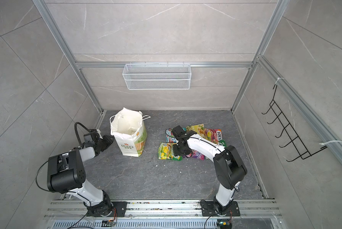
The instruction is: Take the snacks out of the paper bag
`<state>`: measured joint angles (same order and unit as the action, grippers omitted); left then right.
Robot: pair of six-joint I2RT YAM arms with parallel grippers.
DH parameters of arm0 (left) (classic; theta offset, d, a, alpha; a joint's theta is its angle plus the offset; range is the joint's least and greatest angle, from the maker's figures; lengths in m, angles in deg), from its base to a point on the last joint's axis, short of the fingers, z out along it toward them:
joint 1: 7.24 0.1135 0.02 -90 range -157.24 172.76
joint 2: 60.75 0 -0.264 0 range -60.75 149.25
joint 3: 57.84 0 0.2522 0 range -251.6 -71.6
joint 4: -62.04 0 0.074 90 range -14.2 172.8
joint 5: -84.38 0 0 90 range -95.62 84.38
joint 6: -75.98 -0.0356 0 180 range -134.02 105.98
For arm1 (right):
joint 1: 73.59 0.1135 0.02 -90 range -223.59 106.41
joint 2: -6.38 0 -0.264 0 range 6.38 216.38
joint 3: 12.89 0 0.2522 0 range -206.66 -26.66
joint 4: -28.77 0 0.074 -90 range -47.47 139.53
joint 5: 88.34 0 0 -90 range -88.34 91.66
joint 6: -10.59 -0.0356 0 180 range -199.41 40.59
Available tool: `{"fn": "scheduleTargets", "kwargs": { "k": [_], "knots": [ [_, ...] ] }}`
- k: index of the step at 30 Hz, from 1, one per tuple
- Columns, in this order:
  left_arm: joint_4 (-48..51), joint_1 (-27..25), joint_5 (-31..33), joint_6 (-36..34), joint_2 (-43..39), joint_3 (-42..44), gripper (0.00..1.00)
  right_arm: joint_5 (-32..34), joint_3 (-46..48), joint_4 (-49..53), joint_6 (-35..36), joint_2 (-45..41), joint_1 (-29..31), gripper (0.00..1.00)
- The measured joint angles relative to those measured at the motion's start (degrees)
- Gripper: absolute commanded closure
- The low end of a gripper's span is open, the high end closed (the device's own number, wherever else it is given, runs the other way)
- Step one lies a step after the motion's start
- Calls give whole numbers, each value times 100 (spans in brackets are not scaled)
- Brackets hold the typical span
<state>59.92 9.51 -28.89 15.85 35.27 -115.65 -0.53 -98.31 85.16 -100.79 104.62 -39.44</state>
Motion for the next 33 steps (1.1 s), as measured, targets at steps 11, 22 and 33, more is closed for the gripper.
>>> {"fn": "scheduleTargets", "kwargs": {
  "k": [11,22,33],
  "knots": [
    [98,-280,-586,352,282,-96,63,997,442,-592,-9,-1993,-11,1],
    [-334,-629,-533,992,282,385,67,1858,850,-1475,-4,-3027,-11,1],
    [-859,-1147,-535,1290,629,396,68,2107,892,-1685,17,-3062,-17,1]
  ]
}}
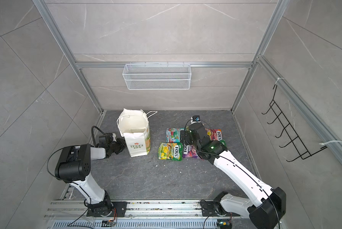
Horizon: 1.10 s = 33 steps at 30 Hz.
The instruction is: Take the snacks out of the paper bag
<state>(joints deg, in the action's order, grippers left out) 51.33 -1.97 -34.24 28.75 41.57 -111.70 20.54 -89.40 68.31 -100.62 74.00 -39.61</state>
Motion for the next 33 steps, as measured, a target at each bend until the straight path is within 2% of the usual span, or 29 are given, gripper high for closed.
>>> {"fn": "scheduleTargets", "kwargs": {
  "k": [14,19,22,23,26,28,30,32,33],
  "knots": [
    [151,-177,15,-192,389,-590,66,175,494,-291,2,-269,-48,1],
    [481,-177,275,-542,208,-643,57,446,964,-605,197,-752,-48,0],
    [715,-162,807,-809,-457,-435,53,809,1222,-833,393,-1038,-63,0],
    [765,-142,1010,-885,-785,-317,49,949,1344,-925,472,-1161,-83,0],
    [905,-66,1799,-1126,-1956,87,46,1440,1775,-1198,649,-1567,-142,0],
    [949,-33,2308,-1287,-2728,337,41,1773,2105,-1460,813,-1845,-188,0],
    [918,-26,2682,-1480,-3421,612,29,2046,2559,-1943,1106,-2107,-236,0],
    [911,-201,3056,-1788,-4089,909,23,2218,3016,-2417,1412,-2229,-286,0],
    [907,-452,3364,-1985,-4393,1043,22,2280,3235,-2656,1547,-2236,-315,0]
  ]
}}
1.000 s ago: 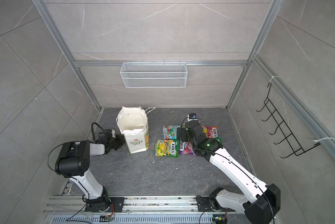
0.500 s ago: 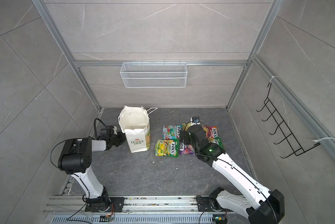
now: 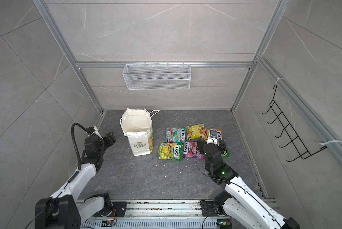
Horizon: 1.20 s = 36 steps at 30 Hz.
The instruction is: Take the snacks out of the paper bag
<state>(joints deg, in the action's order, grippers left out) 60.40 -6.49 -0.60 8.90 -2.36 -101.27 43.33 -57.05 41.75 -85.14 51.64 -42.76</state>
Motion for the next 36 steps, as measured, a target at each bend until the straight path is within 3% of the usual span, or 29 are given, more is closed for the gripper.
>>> {"fn": "scheduleTargets", "kwargs": {
  "k": [4,7,10,18,27,36],
  "knots": [
    [-175,-1255,890,-881,-446,291,21,83,793,-927,315,229,-168,0],
    [-566,-1519,1252,-1458,-348,660,21,52,1132,-1486,345,555,-350,0],
    [-1154,-1515,1526,-2048,-50,1167,14,-157,1285,-2020,339,938,-595,0],
    [-2120,-1134,1554,-2658,1108,1467,14,-1200,1593,-3521,229,2188,-1521,0],
    [-3506,-96,918,-2441,1974,1781,14,-2347,1727,-4811,297,2872,-2218,0],
    [-3755,-15,225,-2402,2684,1526,8,-3077,1606,-5287,302,3687,-2463,0]
  ]
}}
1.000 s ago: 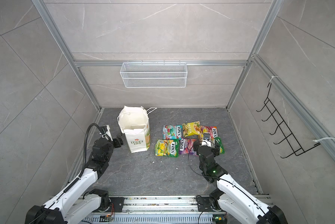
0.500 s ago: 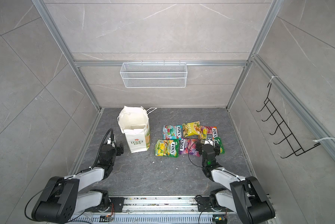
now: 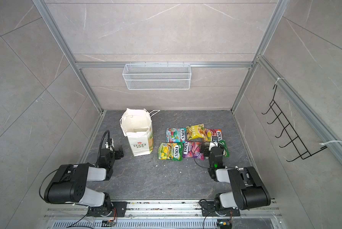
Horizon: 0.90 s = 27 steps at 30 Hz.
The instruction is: Take the snacks out of the paper bag
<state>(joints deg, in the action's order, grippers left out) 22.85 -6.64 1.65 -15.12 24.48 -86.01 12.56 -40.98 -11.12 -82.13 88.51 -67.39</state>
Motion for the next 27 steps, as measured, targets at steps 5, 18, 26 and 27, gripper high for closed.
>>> {"fn": "scheduleTargets", "kwargs": {
  "k": [5,18,26,27],
  "knots": [
    [293,109,-210,33,50,-420,3,-282,-201,-17,-2,306,-109,0],
    [654,328,-485,114,55,-586,0,-433,-433,116,0,413,-146,1],
    [671,328,-487,116,55,-586,0,-433,-490,264,22,413,-146,1],
    [671,328,-490,114,55,-586,0,-433,-492,264,33,413,-144,1]
  ]
}}
